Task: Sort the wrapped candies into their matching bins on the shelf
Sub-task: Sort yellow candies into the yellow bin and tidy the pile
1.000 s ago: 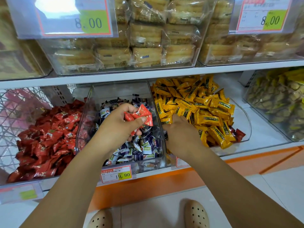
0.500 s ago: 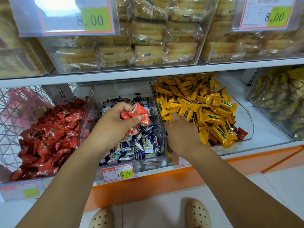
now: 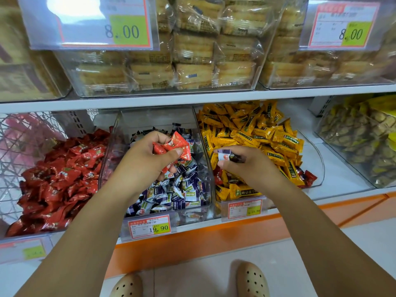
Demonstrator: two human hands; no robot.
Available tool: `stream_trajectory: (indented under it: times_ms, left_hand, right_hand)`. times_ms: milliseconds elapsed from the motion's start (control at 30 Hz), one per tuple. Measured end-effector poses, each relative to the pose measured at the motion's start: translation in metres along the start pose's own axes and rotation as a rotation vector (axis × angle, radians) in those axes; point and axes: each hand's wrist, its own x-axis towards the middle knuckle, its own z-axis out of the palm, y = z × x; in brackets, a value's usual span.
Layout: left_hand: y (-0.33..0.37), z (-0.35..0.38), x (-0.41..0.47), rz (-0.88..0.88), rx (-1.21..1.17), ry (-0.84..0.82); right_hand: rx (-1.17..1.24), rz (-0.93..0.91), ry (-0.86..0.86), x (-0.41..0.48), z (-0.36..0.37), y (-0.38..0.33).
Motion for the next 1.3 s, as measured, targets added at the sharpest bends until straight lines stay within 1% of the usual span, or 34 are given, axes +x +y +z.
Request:
stream_trajectory:
  times_ms: [67, 167, 267, 367, 433, 500, 567, 667, 800, 933, 967, 1033, 1100, 1200, 1233, 1300]
  left_hand:
    - [0.000, 0.000, 0.000, -0.003, -0.001, 0.002]
    - [-0.001, -0.002, -0.001, -0.001, -0.004, 0.004]
    - [-0.002, -0.006, 0.000, -0.004, 0.007, 0.022]
    - [-0.003, -0.012, -0.001, -0.005, 0.020, 0.024]
    - [-0.003, -0.018, -0.002, -0.005, -0.002, 0.048]
    - [-0.003, -0.028, -0.004, -0.003, -0.021, 0.105]
    - [-0.003, -0.041, -0.006, 0.010, 0.008, 0.191]
    - [-0.012, -0.067, -0.008, 0.033, 0.081, 0.342]
    - [-0.027, -0.101, -0.010, 0.020, 0.212, 0.472]
    - [-0.039, -0.124, -0.009, -0.034, 0.230, 0.610]
    - [-0.043, -0.129, -0.007, -0.043, 0.184, 0.615]
    - [-0.047, -0.136, -0.008, -0.054, 0.105, 0.565]
    - [-0.049, -0.138, -0.009, -0.060, 0.101, 0.496]
    - [-0.044, -0.134, -0.011, -0.049, 0.093, 0.473]
    - [-0.042, -0.131, -0.011, -0.029, 0.119, 0.470]
    - [-0.040, -0.124, -0.009, 0.022, 0.206, 0.449]
  right_hand:
    - [0.007, 0.001, 0.003, 0.003, -0.001, 0.000]
    - [-0.075, 0.001, -0.004, 0.005, -0.004, -0.002]
    - [-0.109, -0.008, 0.006, 0.005, -0.009, -0.008]
    - [-0.139, -0.078, 0.053, 0.004, -0.012, -0.022]
    - [-0.110, -0.145, 0.099, 0.005, -0.006, -0.034]
    - [-0.044, -0.182, 0.080, 0.007, 0.008, -0.048]
    - [-0.005, -0.218, 0.014, 0.012, 0.026, -0.058]
    - [0.046, -0.191, -0.059, 0.020, 0.044, -0.064]
    - [0.042, -0.165, -0.021, 0.024, 0.049, -0.060]
    - [-0.038, -0.197, 0.058, 0.026, 0.054, -0.053]
    - [-0.028, -0.202, 0.076, 0.024, 0.054, -0.052]
    - [0.005, -0.219, 0.091, 0.019, 0.052, -0.052]
    - [0.026, -0.224, 0.092, 0.014, 0.048, -0.052]
    - [0.007, -0.208, 0.136, 0.008, 0.033, -0.047]
    - [0.045, -0.190, 0.149, 0.007, 0.028, -0.044]
    - [0.199, -0.116, 0.137, 0.004, 0.016, -0.041]
